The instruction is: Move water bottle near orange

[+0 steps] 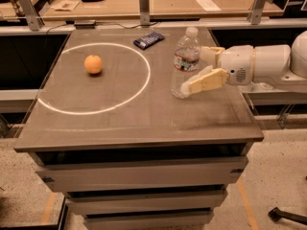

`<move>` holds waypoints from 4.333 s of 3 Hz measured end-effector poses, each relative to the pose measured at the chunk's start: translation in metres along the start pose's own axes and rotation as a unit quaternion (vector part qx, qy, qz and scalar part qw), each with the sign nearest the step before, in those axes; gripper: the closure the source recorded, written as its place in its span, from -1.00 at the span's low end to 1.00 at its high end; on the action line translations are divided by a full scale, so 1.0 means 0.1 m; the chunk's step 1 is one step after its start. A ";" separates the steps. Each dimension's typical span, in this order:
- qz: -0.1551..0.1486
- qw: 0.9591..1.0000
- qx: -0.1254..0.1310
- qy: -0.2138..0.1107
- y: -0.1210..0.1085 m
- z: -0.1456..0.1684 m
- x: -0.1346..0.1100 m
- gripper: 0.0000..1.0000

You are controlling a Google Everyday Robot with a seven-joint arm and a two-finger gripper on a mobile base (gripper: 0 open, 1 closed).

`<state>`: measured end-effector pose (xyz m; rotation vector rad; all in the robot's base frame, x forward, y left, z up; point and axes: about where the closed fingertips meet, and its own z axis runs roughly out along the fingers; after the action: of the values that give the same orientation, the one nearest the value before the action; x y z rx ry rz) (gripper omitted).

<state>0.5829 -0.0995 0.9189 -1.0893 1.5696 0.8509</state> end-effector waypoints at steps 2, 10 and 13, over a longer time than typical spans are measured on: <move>-0.034 0.999 -0.005 -0.002 0.00 0.33 0.00 -0.65; 0.010 0.997 -0.068 -0.048 0.08 2.13 -0.50 1.00; 0.005 0.996 -0.051 -0.078 0.04 2.64 -0.84 1.00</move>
Offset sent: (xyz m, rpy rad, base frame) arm 0.0204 0.0380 -0.0208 -0.0163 -0.0685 0.0297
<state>0.6745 0.1609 0.9342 -1.0606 1.4165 1.0078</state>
